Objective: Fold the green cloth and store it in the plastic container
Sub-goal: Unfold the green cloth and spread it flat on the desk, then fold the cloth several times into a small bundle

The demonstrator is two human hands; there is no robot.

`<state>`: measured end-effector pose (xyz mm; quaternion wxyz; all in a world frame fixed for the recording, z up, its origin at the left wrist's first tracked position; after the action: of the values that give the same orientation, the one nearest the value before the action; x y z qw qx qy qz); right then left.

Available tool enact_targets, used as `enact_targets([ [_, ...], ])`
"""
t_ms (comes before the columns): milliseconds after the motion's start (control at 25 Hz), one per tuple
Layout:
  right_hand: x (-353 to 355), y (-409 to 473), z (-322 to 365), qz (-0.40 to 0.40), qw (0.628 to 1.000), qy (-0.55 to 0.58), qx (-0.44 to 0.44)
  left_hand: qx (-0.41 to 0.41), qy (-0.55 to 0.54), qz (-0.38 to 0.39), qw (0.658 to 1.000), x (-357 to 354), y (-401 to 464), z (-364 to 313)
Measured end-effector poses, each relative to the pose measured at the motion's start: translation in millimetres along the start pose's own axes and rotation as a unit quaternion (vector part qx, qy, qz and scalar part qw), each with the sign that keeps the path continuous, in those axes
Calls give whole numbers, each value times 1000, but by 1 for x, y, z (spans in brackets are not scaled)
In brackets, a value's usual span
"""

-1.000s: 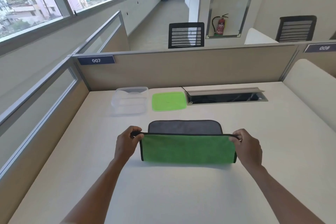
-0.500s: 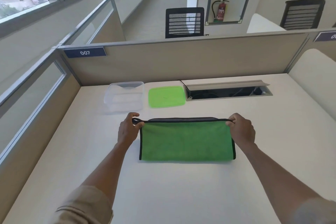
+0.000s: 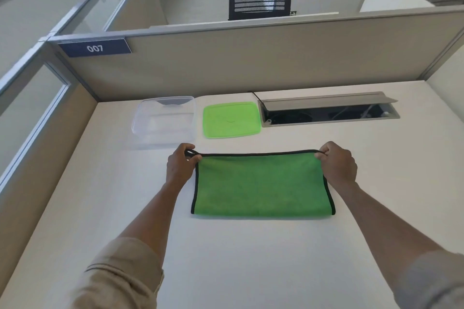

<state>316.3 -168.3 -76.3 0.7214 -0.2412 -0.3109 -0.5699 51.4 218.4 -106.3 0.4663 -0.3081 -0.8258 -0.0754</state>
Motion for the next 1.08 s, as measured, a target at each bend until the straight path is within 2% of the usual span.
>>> enact_targets([
  [160, -6, -6, -10, -25, 1000, 8, -9, 54, -16, -15, 998, -2, 1, 13],
  [280, -24, -27, 8, -16, 998, -38, 48, 89, 28, -23, 995, 1, -5, 21],
  [400, -58, -70, 54, 25, 993, -23, 117, 124, 82, 17, 989, -3, -11, 20],
  [520, -109, -133, 115, 126, 972, 15, 200, 130, 124, 52, 982, -8, -14, 12],
  [600, -147, -176, 146, 226, 950, 25, 214, 125, 147, 67, 979, -11, -16, 7],
  [680, -180, -210, 164, 304, 927, -10, 220, 118, 170, 77, 975, -14, -20, 2],
  [720, -193, -221, 168, 319, 918, -47, 231, 114, 179, 79, 974, -17, -23, -1],
  [920, -218, -235, 178, 279, 901, -201, 263, 118, 192, 86, 970, -24, -30, -4],
  [1080, -231, -242, 184, 265, 890, -228, 293, 127, 154, 111, 974, -27, -27, 6],
])
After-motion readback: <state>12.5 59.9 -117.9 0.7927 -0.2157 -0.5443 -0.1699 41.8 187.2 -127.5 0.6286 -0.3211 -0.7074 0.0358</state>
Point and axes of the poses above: each hand's wrist, its own y-axis towards the middle knuckle, its own x-axis out of the back of the hand, z = x × y, the point moved 9 cm from there along y, towards the middle knuckle, and after that the axes turned 14 degrees about y, right-handed, at the moved point
